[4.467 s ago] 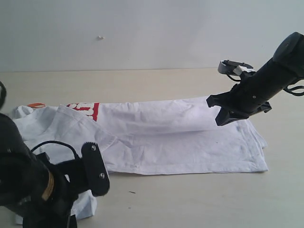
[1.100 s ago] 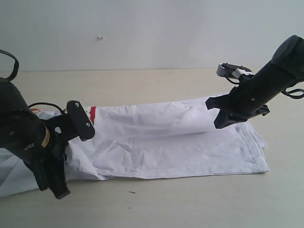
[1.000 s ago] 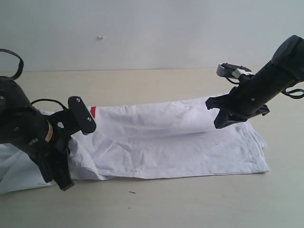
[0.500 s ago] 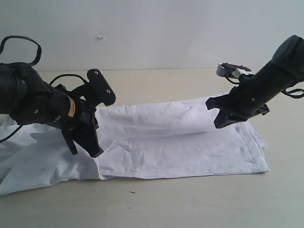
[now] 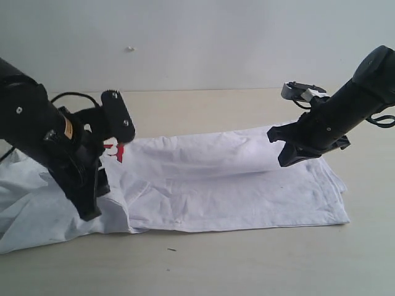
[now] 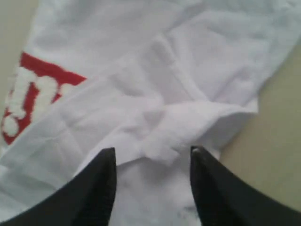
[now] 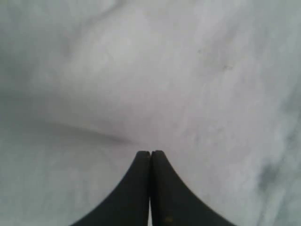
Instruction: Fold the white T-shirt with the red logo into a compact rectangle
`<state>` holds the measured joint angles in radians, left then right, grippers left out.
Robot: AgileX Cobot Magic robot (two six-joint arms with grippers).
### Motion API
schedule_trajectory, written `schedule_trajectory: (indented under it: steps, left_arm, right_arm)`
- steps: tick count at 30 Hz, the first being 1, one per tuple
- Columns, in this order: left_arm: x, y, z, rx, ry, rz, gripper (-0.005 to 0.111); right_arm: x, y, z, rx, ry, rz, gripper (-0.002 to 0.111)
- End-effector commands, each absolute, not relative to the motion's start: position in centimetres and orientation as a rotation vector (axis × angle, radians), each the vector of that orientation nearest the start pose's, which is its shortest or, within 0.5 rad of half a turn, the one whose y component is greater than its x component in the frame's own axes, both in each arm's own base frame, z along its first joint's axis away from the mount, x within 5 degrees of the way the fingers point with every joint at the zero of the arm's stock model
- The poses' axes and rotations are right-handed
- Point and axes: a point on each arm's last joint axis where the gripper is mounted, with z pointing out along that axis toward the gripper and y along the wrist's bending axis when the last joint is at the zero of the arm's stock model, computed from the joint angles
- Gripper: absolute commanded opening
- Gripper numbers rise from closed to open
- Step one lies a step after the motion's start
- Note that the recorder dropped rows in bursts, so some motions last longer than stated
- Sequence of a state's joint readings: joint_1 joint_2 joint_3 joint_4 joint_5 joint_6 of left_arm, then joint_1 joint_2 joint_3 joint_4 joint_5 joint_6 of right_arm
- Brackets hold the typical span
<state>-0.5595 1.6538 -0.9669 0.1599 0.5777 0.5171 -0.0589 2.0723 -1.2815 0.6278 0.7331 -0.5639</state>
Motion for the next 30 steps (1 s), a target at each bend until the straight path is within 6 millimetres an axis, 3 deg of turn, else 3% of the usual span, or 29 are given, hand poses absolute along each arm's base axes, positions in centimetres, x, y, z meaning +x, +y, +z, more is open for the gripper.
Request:
schedule_trajectory:
  steps: [1,12,20,24,30]
  left_arm:
    - [26.2,-15.9,17.4,1.710,2.207,0.126,0.049]
    - [27.2,-16.1,14.5,1.839,1.992,0.242,0.046]
    - [28.0,-16.6,13.7,1.937,1.811,0.306,0.000]
    - [28.5,-17.2,14.7,1.939,1.650,0.331,0.004]
    - [28.8,-18.3,15.4,1.888,1.500,0.302,0.021]
  right_arm:
    - [39.8,1.3,13.2,-0.106,2.805,0.544,0.000]
    - [39.8,1.2,13.2,-0.106,2.798,0.536,0.000]
    - [39.8,1.2,13.2,-0.109,2.798,0.535,0.000]
    - [39.8,1.2,13.2,-0.109,2.798,0.535,0.000]
    - [39.8,1.2,13.2,-0.109,2.798,0.535,0.000]
